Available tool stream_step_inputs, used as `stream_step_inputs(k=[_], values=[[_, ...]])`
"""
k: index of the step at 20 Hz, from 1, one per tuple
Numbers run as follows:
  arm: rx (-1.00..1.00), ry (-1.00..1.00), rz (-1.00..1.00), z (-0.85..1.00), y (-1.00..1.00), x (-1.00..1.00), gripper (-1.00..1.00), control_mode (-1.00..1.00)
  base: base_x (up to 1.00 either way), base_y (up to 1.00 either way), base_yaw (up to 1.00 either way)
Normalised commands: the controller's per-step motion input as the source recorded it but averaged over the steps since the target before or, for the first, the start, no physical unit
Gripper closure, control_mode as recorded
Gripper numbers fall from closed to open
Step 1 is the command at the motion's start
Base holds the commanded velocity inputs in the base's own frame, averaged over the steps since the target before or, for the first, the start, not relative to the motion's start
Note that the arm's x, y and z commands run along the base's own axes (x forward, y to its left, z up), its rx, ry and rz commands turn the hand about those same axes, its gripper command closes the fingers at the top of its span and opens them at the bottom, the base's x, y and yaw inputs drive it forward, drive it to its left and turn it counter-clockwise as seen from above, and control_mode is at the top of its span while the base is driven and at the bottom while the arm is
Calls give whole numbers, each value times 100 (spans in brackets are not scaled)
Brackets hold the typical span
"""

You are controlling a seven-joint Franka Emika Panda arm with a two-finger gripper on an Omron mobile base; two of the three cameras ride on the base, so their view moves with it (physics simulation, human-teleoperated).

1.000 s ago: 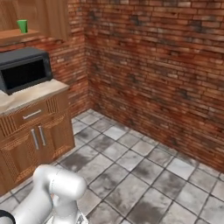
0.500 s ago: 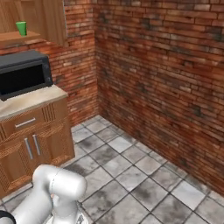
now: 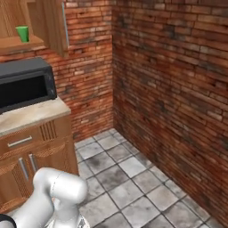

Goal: Open the cabinet directly in front. Then move the liquor and the cup to the dining counter with the jar on it.

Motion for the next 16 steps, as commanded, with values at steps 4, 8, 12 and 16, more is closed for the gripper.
stream_step_inputs(k=[4, 8, 12, 16], values=[[0, 0, 0, 0, 0, 0, -100, 100, 100, 0, 33], [0, 0, 0, 0, 0, 0, -100, 100, 100, 1, 32], [0, 0, 0, 0, 0, 0, -100, 100, 94, 8, 35], [0, 0, 0, 0, 0, 0, -100, 100, 83, 7, 37]])
